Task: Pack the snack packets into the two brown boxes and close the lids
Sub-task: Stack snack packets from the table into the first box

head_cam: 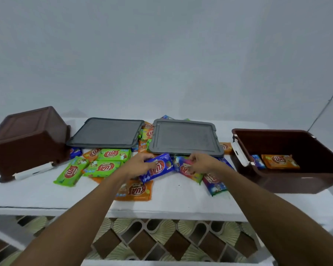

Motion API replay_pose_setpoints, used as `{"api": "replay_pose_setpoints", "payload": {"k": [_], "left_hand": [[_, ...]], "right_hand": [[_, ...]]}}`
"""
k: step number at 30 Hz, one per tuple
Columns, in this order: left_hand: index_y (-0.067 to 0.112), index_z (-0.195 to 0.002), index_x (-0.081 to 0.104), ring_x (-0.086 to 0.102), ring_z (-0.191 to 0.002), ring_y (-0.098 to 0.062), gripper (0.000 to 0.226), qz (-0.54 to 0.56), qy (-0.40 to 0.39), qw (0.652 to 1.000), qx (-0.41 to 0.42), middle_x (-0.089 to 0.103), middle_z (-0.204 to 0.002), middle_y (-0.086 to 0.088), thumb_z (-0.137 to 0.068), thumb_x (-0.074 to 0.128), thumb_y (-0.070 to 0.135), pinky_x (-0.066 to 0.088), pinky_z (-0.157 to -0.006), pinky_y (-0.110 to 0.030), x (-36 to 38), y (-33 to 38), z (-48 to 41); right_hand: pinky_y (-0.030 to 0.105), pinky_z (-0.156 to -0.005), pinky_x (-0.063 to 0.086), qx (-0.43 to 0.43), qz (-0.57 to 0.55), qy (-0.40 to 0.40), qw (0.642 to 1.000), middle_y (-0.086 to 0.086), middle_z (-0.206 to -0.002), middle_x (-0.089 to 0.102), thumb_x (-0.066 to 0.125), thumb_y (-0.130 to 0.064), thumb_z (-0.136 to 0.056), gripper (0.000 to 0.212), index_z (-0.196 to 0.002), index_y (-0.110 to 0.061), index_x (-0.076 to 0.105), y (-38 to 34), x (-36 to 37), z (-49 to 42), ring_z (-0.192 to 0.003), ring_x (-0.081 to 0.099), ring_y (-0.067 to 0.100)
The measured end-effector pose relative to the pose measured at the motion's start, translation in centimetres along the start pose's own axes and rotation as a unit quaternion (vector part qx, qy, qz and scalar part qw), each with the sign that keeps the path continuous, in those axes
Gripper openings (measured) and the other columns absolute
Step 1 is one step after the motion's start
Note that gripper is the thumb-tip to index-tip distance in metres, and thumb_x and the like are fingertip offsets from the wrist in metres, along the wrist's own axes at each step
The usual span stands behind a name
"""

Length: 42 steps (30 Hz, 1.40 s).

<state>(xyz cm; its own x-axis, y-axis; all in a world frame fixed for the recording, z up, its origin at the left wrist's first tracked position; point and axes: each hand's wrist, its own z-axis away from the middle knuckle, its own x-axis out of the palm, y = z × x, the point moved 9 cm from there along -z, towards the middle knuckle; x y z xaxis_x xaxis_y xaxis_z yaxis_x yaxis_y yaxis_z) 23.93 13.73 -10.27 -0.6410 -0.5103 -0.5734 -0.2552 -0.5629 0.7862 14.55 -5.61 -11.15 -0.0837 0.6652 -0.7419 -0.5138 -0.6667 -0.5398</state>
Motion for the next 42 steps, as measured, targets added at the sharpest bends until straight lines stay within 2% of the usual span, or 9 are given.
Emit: {"api": "replay_pose_setpoints", "payload": {"k": [5, 11, 15, 19, 24, 27, 34, 38, 42], "left_hand": [[0.021, -0.108, 0.063, 0.071, -0.087, -0.014, 0.024, 0.015, -0.024, 0.999, 0.019, 0.070, -0.104, 0.000, -0.090, 0.064, 0.036, 0.056, -0.065, -0.023, -0.2, 2.6, -0.4], [0.017, -0.104, 0.067, 0.072, -0.085, -0.022, 0.029, 0.063, -0.060, 0.994, 0.072, 0.076, -0.095, -0.005, -0.086, 0.068, 0.039, 0.056, -0.075, -0.036, 0.9, 9.7, -2.3], [0.013, -0.104, 0.067, 0.070, -0.077, -0.014, 0.023, 0.071, -0.090, 0.986, 0.123, 0.075, -0.091, -0.004, -0.089, 0.066, 0.031, 0.055, -0.065, -0.025, 4.3, 17.6, -4.0], [0.013, -0.114, 0.065, 0.071, -0.082, -0.018, 0.031, 0.038, -0.121, 0.979, 0.157, 0.074, -0.100, -0.010, -0.088, 0.067, 0.030, 0.056, -0.066, -0.030, 10.0, 25.1, -6.6], [0.016, -0.113, 0.061, 0.069, -0.079, -0.016, 0.023, -0.042, -0.175, 0.967, 0.182, 0.075, -0.099, -0.010, -0.092, 0.065, 0.023, 0.056, -0.063, -0.029, 18.4, 31.5, -9.6], [0.013, -0.108, 0.062, 0.068, -0.082, -0.020, 0.017, -0.125, -0.243, 0.949, 0.154, 0.073, -0.101, -0.017, -0.091, 0.064, 0.013, 0.055, -0.071, -0.034, 24.2, 31.2, -11.6], [0.009, -0.113, 0.061, 0.059, -0.092, -0.020, 0.023, -0.281, -0.375, 0.882, 0.041, 0.064, -0.091, 0.001, -0.090, 0.064, 0.008, 0.049, -0.086, -0.038, 31.7, 24.9, -13.1], [0.008, -0.113, 0.069, 0.058, -0.083, -0.010, 0.023, -0.271, -0.328, 0.904, 0.034, 0.062, -0.088, 0.007, -0.089, 0.066, 0.010, 0.050, -0.069, -0.022, 31.4, 24.1, -14.3], [0.007, -0.116, 0.069, 0.063, -0.099, -0.018, 0.025, -0.231, -0.337, 0.913, 0.002, 0.067, -0.113, -0.009, -0.092, 0.063, 0.012, 0.058, -0.077, -0.028, 31.5, 23.6, -14.6]], "right_hand": [[0.040, -0.080, 0.059, 0.026, -0.101, -0.082, 0.991, 0.015, -0.104, 0.071, 0.069, -0.011, -0.085, 0.032, -0.115, -0.009, 0.059, 0.2, -3.5, 1.0, -0.090, 0.071, 0.027], [0.035, -0.075, 0.051, -0.053, -0.072, -0.041, 0.995, 0.007, -0.098, 0.071, 0.061, -0.012, -0.085, 0.018, -0.101, -0.020, 0.063, 0.1, -12.2, 4.2, -0.082, 0.065, 0.020], [0.031, -0.070, 0.052, -0.051, -0.106, 0.000, 0.993, 0.007, -0.101, 0.071, 0.062, -0.015, -0.085, 0.021, -0.106, -0.019, 0.065, 5.9, -18.6, 6.6, -0.089, 0.068, 0.021], [0.042, -0.086, 0.055, -0.022, -0.129, 0.017, 0.991, 0.011, -0.106, 0.072, 0.063, -0.013, -0.088, 0.021, -0.109, -0.016, 0.066, 14.6, -23.2, 8.2, -0.097, 0.069, 0.029], [0.038, -0.088, 0.056, -0.020, 0.058, -0.016, 0.998, 0.006, -0.107, 0.072, 0.066, -0.008, -0.087, 0.020, -0.105, -0.017, 0.061, 21.9, -24.5, 7.6, -0.099, 0.069, 0.025], [0.030, -0.083, 0.052, -0.039, 0.213, -0.060, 0.974, 0.002, -0.117, 0.065, 0.062, -0.009, -0.088, 0.034, -0.120, -0.019, 0.056, 23.3, -23.4, 6.3, -0.103, 0.063, 0.019], [0.033, -0.085, 0.050, -0.066, 0.301, -0.212, 0.927, 0.002, -0.124, 0.057, 0.065, -0.014, -0.089, 0.039, -0.125, -0.024, 0.056, 26.1, -19.2, 3.8, -0.103, 0.057, 0.021], [0.026, -0.082, 0.042, -0.097, 0.325, -0.209, 0.917, -0.003, -0.114, 0.058, 0.062, -0.019, -0.090, 0.036, -0.124, -0.028, 0.063, 26.5, -18.7, 2.8, -0.098, 0.053, 0.015], [0.024, -0.087, 0.043, -0.114, 0.304, -0.241, 0.915, -0.003, -0.122, 0.063, 0.053, -0.022, -0.097, 0.030, -0.123, -0.021, 0.066, 26.2, -18.5, 2.7, -0.099, 0.053, 0.009]]}}
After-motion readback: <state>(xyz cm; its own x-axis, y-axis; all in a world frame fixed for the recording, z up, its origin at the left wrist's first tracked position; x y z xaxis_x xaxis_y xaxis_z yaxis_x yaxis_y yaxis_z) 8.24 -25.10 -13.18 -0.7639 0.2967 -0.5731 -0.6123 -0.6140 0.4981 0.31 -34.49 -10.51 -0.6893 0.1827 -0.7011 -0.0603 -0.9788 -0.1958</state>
